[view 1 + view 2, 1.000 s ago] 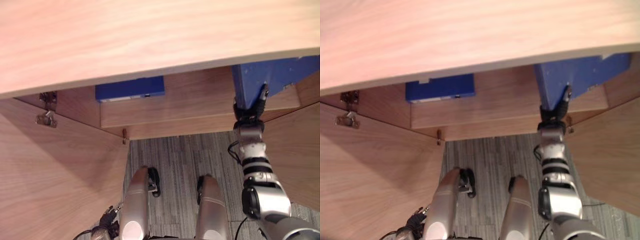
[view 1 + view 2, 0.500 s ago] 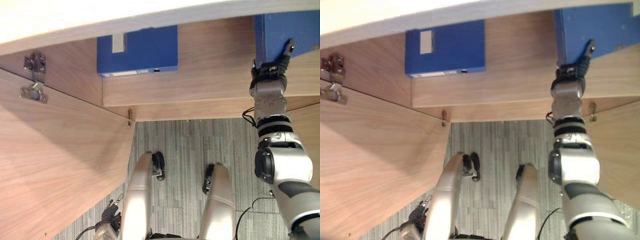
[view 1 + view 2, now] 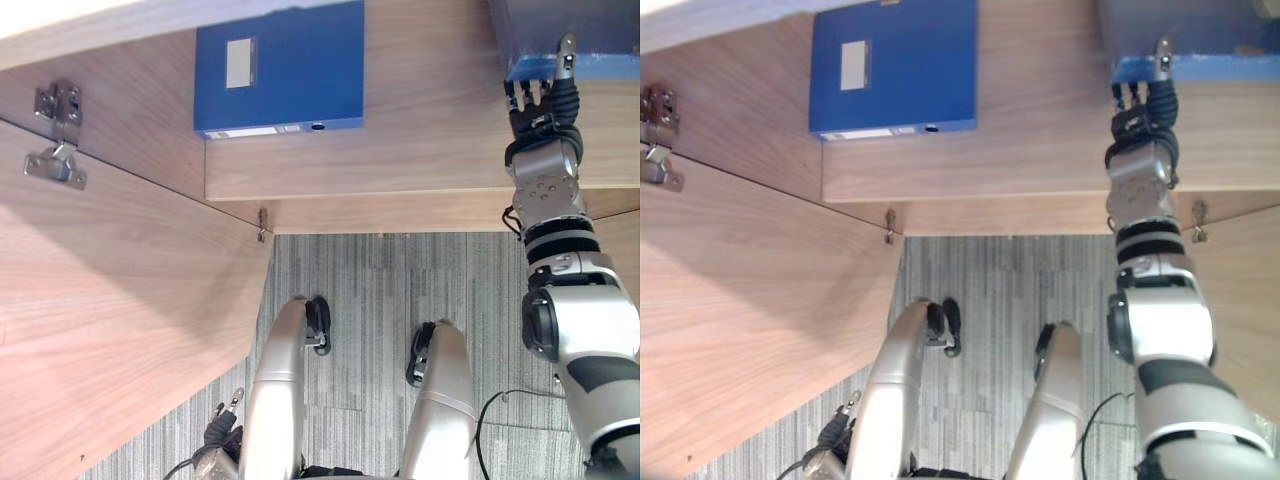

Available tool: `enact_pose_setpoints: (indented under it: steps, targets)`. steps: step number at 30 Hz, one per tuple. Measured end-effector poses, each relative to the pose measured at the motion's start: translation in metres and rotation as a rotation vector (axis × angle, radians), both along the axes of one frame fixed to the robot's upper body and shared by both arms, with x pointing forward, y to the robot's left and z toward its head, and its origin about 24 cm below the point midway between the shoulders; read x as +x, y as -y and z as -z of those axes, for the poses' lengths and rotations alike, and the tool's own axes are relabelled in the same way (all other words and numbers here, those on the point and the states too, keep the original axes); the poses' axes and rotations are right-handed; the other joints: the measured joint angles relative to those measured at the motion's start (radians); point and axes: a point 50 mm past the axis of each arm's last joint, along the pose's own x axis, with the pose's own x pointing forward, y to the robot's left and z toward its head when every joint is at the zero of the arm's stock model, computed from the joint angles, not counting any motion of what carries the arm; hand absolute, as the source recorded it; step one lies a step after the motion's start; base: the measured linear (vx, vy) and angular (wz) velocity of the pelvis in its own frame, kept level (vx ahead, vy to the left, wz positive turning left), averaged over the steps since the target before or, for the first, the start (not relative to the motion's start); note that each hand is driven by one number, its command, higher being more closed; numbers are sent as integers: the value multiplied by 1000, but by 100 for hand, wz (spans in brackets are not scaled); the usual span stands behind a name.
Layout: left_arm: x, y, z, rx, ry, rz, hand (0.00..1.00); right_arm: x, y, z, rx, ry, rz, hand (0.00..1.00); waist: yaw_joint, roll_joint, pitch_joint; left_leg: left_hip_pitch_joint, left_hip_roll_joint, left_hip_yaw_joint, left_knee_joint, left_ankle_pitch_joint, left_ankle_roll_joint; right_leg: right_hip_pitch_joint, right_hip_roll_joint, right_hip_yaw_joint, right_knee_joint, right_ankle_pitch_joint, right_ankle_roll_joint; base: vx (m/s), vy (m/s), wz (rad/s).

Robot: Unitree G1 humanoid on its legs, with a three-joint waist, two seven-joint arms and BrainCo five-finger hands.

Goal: Walk over to the cabinet, pick up the folder, carry it to the office cabinet, place the folder inside the office cabinet, then close the office cabinet door

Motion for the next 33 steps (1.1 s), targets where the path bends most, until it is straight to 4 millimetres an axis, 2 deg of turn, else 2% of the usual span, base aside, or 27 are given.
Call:
enact_pose_setpoints:
  steps: [6,7,8,9,10,13,18,22,26,30,33]
  targets:
    - [1,-2,-1,10,16,39,0,7,-29,8,-461,-98,-99,0,-9,0,0,4,5,-2,-1,4,-8,-2,5,0,8,-2,-4,-1,-6,0]
    - [1,-3,-1,12,19,49,0,10,-41,10,-624,-130,-122,0,-8,0,0,4,8,-2,-2,6,-11,-4,8,0,9,-2,-5,0,0,0]
    - [1,-3,-1,13,19,54,0,10,-45,10,-683,-138,-131,0,-9,0,0,4,9,-3,-2,7,-12,-4,9,0,9,-2,-5,-13,-24,-5]
    - [2,-3,-1,13,22,62,0,12,-55,9,-865,-157,-115,0,-8,0,0,4,13,-3,-2,7,-13,-4,14,0,9,-2,-5,-11,-19,-5]
    - [2,-3,-1,13,22,65,0,13,-60,8,-958,-163,-101,0,-8,0,0,4,16,-3,-2,7,-13,-4,18,0,8,-2,-5,-13,-24,-6]
    - [3,-4,-2,14,26,69,0,12,-75,0,-1384,-168,24,0,-8,0,0,4,19,-4,-4,9,-17,-6,22,0,8,-2,-5,-4,-7,-1]
    - [5,-6,-2,18,29,74,0,13,-75,2,-1511,-207,53,0,-13,-1,1,4,19,-3,-10,10,-17,-7,23,0,2,-1,-6,0,0,0]
    - [7,-6,-3,10,33,74,0,13,-72,12,-1609,-246,71,0,-16,-2,1,11,22,0,-20,10,-18,-2,25,0,-12,3,-7,12,9,-4]
    - [5,-8,-1,4,15,61,0,8,-89,52,-1787,-244,45,0,-24,-6,3,63,31,11,-55,11,-19,46,34,-1,-53,11,-6,17,4,-9]
    - [3,-13,0,13,-8,71,0,3,-113,73,-1847,-203,-4,0,-47,-14,4,88,41,17,-84,14,-26,65,50,-1,-91,26,-5,7,14,-12]
    - [4,-16,-1,27,-9,81,0,0,-122,87,-1884,-203,-26,0,-50,-22,3,115,43,21,-109,18,-33,88,56,-2,-114,29,-7,12,-1,-5]
